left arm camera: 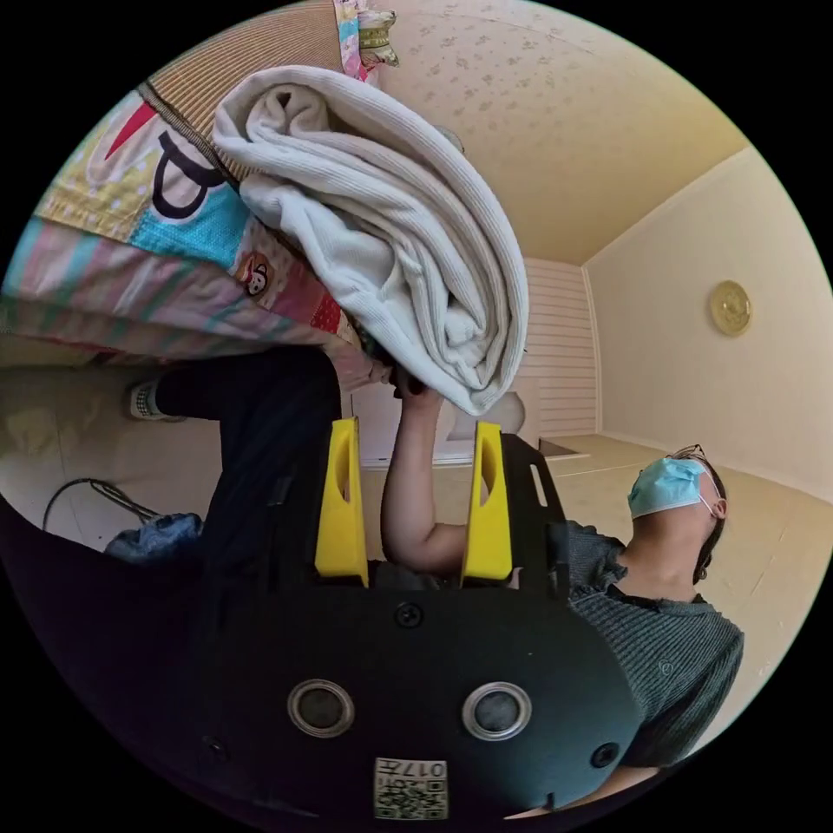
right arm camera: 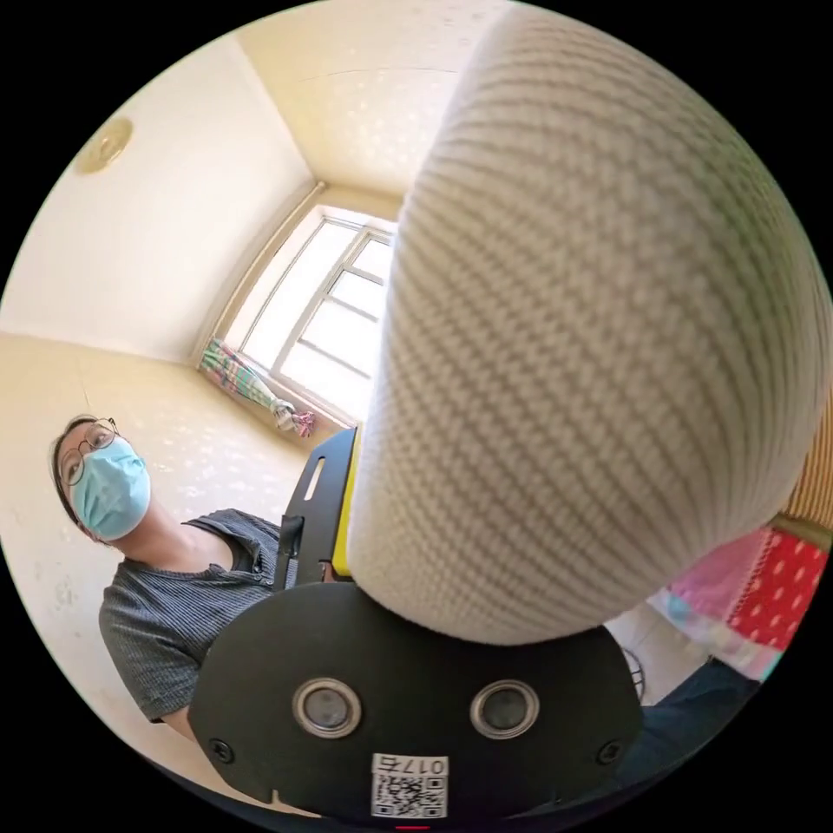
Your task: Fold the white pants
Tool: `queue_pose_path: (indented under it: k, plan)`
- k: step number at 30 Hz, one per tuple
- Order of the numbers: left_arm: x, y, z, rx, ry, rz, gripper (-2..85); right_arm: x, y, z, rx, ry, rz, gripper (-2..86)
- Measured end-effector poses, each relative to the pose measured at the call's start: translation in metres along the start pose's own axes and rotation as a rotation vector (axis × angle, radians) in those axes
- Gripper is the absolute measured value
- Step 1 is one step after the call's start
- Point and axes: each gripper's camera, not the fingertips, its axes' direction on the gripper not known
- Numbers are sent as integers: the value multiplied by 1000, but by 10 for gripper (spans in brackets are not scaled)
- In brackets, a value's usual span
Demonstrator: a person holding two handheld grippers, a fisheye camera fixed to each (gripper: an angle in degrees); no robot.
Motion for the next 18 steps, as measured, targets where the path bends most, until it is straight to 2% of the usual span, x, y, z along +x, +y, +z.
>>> queue_pose_path:
  k: [3,7,9,13,15,18]
  plan:
    - [16,6,34,-19,-24,62,167,-59,-28,-45,69,76,-166,170]
    - [42,19,83,-70,-100,157,158,-147,-53,-130,254,171,-455,160]
    - [55,30,116,-114,-168,208,156,-175,-55,-167,365,228,-524,156]
    - [72,47,164,-152,-278,277,156,-172,-45,-254,629,315,-354,145]
    - [85,56,199,-170,-372,356,156,-136,-25,-287,735,299,-219,139]
    - [104,60,254,-218,-521,452,156,-63,35,-322,923,355,110,128]
